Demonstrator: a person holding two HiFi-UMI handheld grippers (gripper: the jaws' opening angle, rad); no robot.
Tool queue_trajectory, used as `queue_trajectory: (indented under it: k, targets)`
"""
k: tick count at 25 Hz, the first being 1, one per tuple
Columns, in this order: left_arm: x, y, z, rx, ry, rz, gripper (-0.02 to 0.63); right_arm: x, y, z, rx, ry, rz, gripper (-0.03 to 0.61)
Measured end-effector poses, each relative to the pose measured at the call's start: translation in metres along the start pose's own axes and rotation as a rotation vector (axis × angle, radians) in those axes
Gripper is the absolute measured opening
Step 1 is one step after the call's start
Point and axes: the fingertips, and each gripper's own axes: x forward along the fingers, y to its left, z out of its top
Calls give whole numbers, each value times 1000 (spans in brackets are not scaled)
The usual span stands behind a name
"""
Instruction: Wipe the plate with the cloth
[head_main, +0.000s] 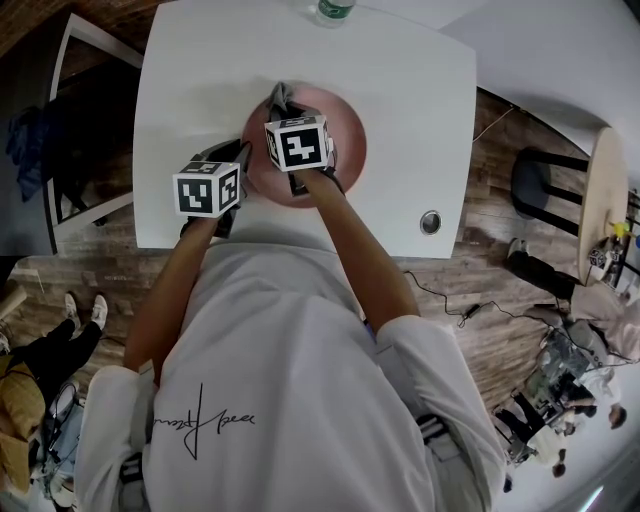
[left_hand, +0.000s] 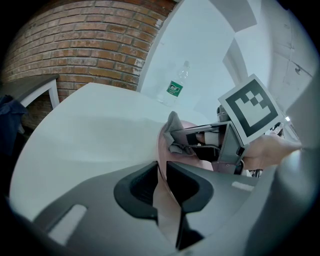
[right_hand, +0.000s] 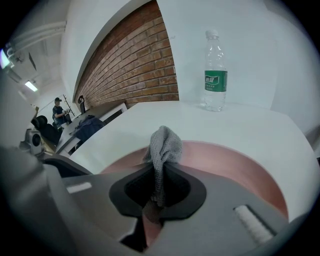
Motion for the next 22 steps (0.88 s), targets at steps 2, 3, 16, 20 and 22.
queue_trajectory:
  k: [2,3,16,20,22]
  targets:
    - [0,-1,0,-2,0,0,72,-1,3,-3,6,12,20,31]
    - [0,-1,0,-3,0,1,72,-1,5,-3,8,15,29,31]
    - [2,1,-5,-73,0,2,62,-1,25,-10,-1,59,136,31]
    - [2,2,-5,-85,-5,8,58,-2,29,-13,3,75,154,31]
    - [2,2,-5,-90,-7,10,57,-4,31,-15,0,82,160,31]
